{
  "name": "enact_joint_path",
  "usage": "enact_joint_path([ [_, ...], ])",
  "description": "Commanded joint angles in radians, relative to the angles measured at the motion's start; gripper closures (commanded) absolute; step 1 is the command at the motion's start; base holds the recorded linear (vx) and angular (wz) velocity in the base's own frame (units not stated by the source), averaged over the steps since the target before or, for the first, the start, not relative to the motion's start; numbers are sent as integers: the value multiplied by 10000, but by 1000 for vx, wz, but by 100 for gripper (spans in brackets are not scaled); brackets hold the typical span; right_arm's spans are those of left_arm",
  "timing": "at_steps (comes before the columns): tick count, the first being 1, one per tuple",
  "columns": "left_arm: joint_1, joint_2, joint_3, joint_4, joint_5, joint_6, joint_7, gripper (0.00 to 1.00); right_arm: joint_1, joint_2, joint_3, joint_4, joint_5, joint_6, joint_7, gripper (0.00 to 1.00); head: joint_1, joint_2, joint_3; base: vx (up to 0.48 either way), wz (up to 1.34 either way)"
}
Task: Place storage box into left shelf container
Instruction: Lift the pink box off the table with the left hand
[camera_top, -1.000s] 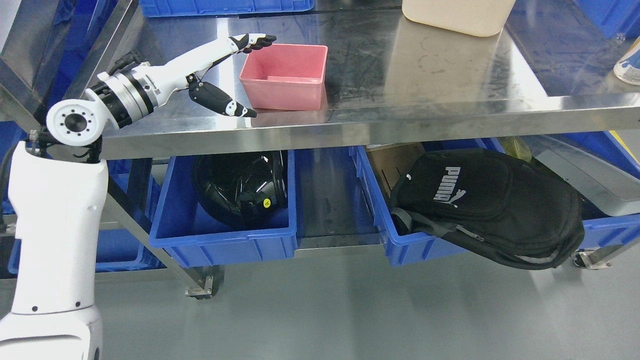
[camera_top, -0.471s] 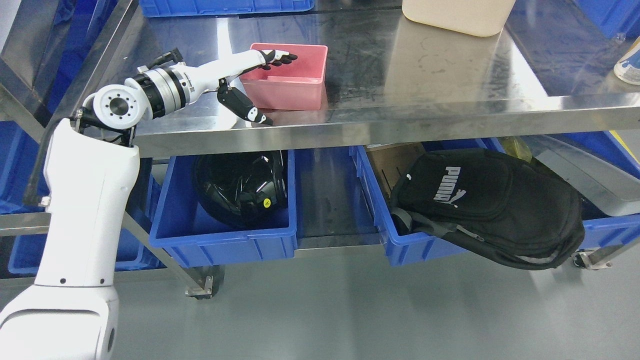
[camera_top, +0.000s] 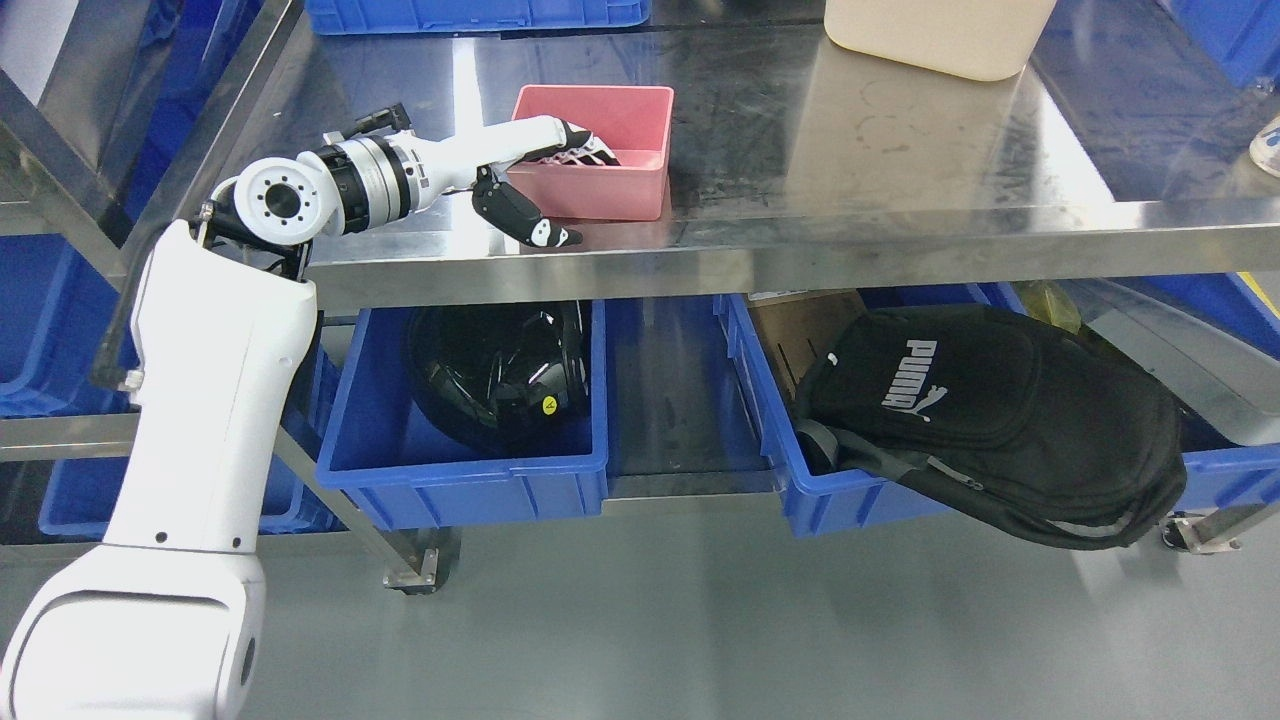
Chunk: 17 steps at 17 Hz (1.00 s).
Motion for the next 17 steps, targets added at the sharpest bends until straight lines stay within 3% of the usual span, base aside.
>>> enact_joint_path([
  [1,-18,-578,1053,697,-12,-471,-731,94,91,-175,-46,-175,16,-2,1,0,0,0,0,1,108],
  [3,-33,-1126,2368,818,232,-536,-716,99,91,-175,-46,-175,16,-2,1,0,0,0,0,-6,204],
  [5,-33,-1126,3736,926,1315,-506,-609,100,91,-175,-46,-175,16,-2,1,0,0,0,0,21,11],
  [13,104,-1126,3819,637,7312,-505,-25,100,91,-175,-46,-175,16,-2,1,0,0,0,0,0,-14],
  [15,501,-1126,3345,-188,8649,-551,355,99,91,-175,-46,-175,16,-2,1,0,0,0,0,0,0],
  [17,1190,-1126,2716,-1521,9282,-780,1792,99,91,-175,-46,-175,16,-2,1,0,0,0,0,0,0],
])
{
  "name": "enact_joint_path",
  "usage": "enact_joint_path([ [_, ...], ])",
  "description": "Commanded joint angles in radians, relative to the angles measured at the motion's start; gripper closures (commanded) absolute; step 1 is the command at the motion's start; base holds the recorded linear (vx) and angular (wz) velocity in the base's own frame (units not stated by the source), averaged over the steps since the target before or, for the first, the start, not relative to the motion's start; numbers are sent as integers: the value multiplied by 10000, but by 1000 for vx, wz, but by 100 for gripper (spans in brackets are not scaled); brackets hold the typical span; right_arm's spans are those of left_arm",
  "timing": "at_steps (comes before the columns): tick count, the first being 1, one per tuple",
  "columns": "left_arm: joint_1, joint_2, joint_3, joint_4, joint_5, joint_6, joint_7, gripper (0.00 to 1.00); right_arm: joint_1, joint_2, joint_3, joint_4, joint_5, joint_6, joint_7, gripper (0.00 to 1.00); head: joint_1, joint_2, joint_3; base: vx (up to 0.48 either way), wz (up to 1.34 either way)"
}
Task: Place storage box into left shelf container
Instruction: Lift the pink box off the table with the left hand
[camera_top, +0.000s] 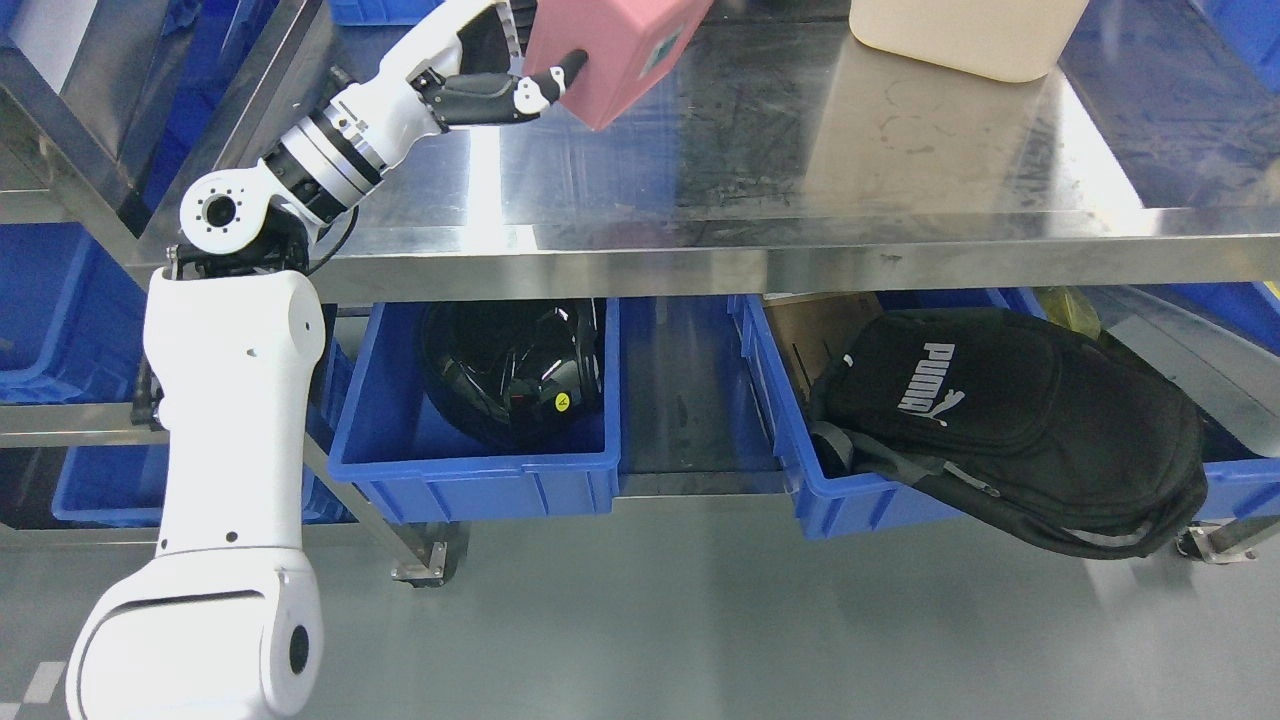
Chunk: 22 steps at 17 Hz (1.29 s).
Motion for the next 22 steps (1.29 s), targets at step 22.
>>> enact_joint_path([
  [22,7073,-63,-2531,-6647,2817,-1367,5158,99,91,-175,-46,-175,15,-4,2,0,0,6,0,94,831],
])
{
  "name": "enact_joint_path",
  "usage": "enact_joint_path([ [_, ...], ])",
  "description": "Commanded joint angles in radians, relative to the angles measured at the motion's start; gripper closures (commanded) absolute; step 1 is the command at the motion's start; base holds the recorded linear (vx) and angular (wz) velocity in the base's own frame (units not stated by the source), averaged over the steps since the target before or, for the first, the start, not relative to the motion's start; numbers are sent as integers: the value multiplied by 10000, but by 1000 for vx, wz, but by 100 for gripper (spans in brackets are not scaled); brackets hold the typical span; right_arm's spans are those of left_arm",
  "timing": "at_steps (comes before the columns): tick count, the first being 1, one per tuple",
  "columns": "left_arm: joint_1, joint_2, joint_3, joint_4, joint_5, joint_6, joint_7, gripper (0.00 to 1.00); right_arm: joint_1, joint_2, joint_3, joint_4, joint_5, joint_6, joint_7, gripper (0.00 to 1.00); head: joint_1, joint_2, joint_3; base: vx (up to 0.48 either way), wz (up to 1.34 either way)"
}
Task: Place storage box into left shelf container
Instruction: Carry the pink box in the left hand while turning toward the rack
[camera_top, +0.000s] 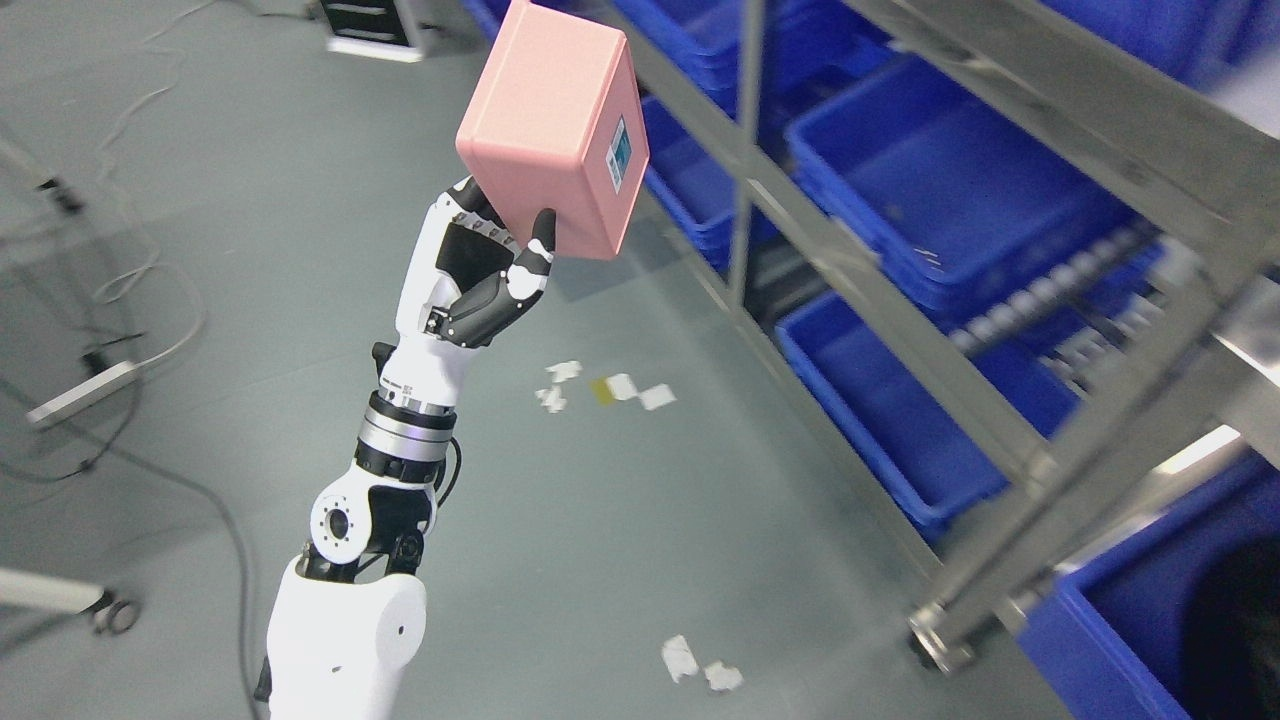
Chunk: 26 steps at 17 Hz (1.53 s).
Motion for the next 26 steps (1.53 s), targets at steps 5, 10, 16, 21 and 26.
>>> enact_joint_path([
  [5,1072,150,215,-886,24,-187,-13,98,94,-175,-46,-175,15,-4,83,0,0,1,0,521,1316],
  [10,1501,150,277,-886,24,-325,-211,98,94,-175,-46,-175,15,-4,83,0,0,2,0,693,602],
  [16,3400,150,109,-871,24,-523,-1834,98,94,-175,-46,-175,15,-4,83,0,0,2,0,672,280],
  [21,4094,150,-243,-825,24,-693,-2498,98,94,-175,-46,-175,15,-4,83,0,0,2,0,711,87],
  [26,4216,150,-718,-642,24,-693,-2513,98,94,-175,-46,-175,15,-4,83,0,0,2,0,666,-449],
])
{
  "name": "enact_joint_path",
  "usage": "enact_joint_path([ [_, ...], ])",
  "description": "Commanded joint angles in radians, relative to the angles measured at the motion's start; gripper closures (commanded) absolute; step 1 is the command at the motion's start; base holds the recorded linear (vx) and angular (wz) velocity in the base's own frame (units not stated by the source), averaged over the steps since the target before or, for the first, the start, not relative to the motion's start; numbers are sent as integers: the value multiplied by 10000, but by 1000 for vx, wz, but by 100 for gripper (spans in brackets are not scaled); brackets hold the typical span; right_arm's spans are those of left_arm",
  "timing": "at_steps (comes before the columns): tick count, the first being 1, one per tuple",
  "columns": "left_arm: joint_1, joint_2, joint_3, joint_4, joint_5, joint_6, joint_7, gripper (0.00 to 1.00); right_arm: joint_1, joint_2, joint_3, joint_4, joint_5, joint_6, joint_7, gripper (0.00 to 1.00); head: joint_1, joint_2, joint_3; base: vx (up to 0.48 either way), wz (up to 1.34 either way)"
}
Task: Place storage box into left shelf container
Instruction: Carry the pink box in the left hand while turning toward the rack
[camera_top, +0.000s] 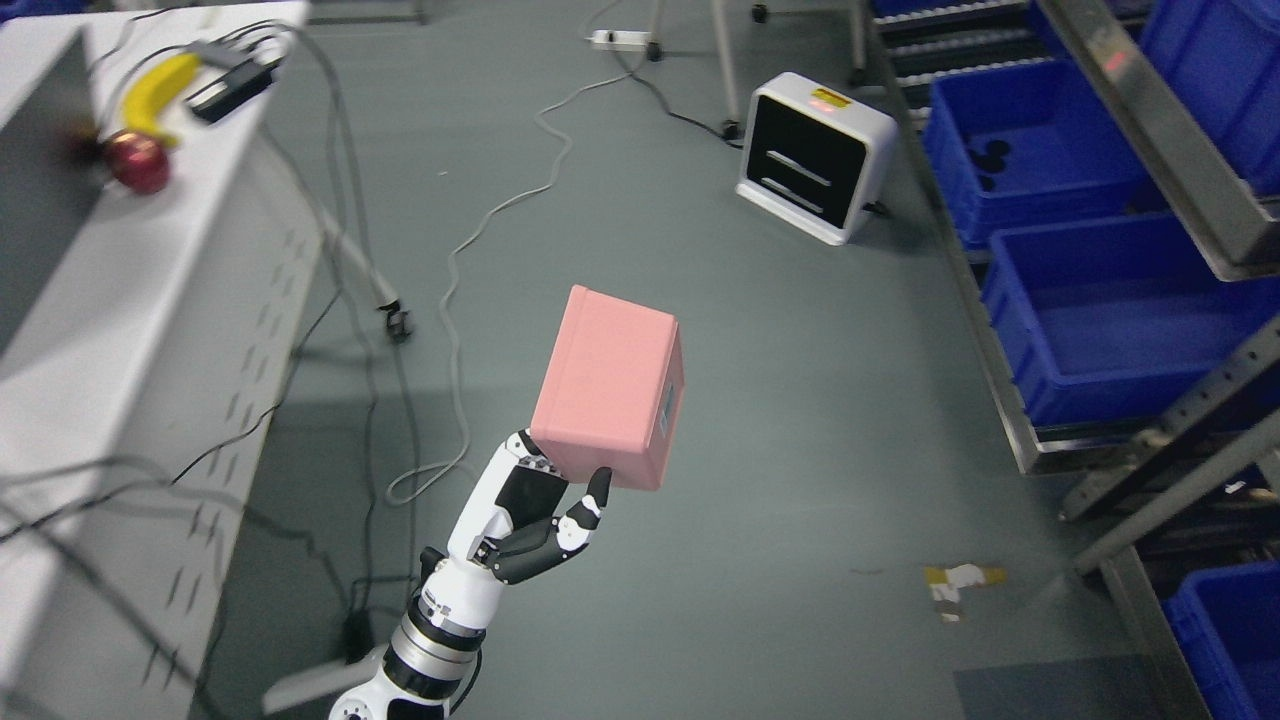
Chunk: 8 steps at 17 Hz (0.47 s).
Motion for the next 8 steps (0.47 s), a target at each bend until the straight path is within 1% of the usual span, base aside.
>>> enact_joint_path([
  [1,413,173,-749,247,-15,-5,-12,98,94,-175,-46,-174,15,-4,-3,0,0,0,0,506,-1097],
  [3,734,173,-1026,461,-46,-5,-301,98,94,-175,-46,-174,15,-4,-3,0,0,0,0,539,-1171],
  [5,1255,173,-1318,691,-366,-5,-838,98,94,-175,-46,-174,15,-4,-3,0,0,0,0,411,-1347],
  [8,1671,173,-1319,892,-598,-5,-1009,98,94,-175,-46,-174,15,-4,-3,0,0,0,0,371,-1310],
])
